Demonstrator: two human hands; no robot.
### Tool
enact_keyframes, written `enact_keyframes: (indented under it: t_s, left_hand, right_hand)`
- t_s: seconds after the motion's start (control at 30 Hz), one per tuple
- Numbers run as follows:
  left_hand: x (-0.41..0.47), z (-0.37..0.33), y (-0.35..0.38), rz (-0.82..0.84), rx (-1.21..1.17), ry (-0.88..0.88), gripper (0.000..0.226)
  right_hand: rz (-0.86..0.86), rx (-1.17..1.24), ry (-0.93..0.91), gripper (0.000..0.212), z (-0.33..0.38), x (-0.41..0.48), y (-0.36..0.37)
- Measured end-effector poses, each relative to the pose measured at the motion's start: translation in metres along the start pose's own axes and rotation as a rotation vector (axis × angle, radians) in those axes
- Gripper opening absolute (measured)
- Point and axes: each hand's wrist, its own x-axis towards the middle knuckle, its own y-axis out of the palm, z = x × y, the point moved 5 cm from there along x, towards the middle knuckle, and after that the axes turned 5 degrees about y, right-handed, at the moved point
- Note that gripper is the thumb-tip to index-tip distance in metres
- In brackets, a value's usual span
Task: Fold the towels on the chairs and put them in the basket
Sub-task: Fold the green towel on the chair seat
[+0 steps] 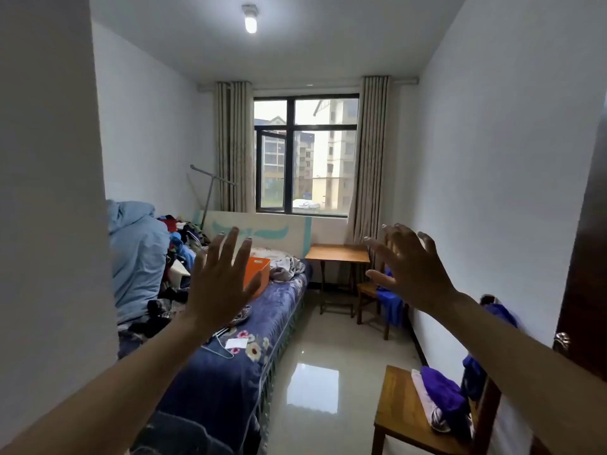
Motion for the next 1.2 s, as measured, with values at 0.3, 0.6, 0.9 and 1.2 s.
enact_keyframes:
  t_s: [0.3,0.6,0.9,1.2]
  left_hand:
    - [0.015,0.002,0.084,0.062,-0.026,-0.006,0.054]
    - [0.092,-0.019,0.189,0.132,-0.057,-0.056,0.048]
    - [0.140,-0.008,0.295,0.181,-0.003,-0.071,0.050]
    - [0.175,0.072,0.400,0.175,0.000,-0.174,0.042]
  right_hand:
    - [0.017,-0.002,-0.026,0.059,-0.020,-0.006,0.087]
    - [0.069,0.031,-0.016,0.059,-0.094,0.022,0.182]
    - [0.137,0.074,-0.068,0.056,-0.125,0.060,0.318]
    - [0.221,0.070,-0.136,0.051,-0.119,0.123,0.453]
